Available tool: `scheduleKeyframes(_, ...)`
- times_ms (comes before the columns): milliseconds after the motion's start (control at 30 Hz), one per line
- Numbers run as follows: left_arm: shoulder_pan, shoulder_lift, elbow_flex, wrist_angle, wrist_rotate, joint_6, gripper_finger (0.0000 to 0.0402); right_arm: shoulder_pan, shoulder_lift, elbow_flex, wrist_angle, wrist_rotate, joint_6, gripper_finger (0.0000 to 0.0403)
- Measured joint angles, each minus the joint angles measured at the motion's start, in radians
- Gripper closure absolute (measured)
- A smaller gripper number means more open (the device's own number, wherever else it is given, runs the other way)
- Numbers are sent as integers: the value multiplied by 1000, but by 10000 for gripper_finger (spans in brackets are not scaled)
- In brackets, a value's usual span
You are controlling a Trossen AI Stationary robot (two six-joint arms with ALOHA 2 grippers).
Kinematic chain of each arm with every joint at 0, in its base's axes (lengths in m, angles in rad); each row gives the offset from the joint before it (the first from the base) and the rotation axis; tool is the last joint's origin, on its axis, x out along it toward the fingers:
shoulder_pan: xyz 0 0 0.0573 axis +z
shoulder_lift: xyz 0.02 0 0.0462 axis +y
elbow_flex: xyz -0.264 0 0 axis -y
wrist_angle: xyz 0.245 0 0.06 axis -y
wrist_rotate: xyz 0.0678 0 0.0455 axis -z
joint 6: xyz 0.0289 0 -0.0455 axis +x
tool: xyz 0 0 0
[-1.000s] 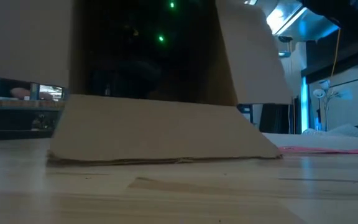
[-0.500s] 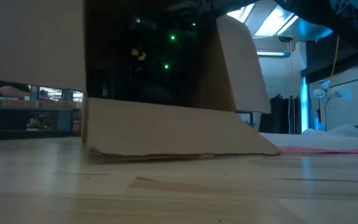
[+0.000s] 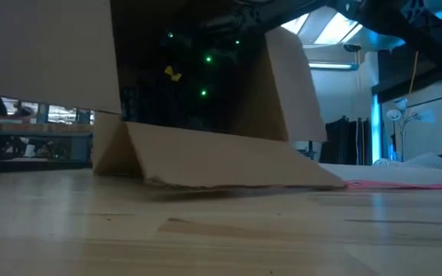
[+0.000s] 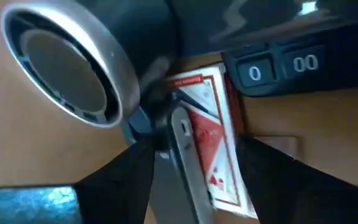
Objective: Unpack boxes
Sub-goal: Remove the black mini fan from the cardboard box
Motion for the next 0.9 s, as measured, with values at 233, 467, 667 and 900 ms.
scheduleKeyframes(233, 1, 0, 1, 5, -1, 3, 398, -9, 45, 1, -66, -105, 7, 185)
scheduleKeyframes(467, 0, 0, 1, 12, 0, 4, 398, -2, 59, 3, -98, -190, 0, 197)
scheduleKeyframes(667, 0, -1, 2, 11, -5, 13, 398, -1, 59, 21, -117, -252, 14, 220)
scheduleKeyframes(900, 0, -1, 2, 4, 11, 15, 398, 4, 79, 18, -60, -154, 59, 183)
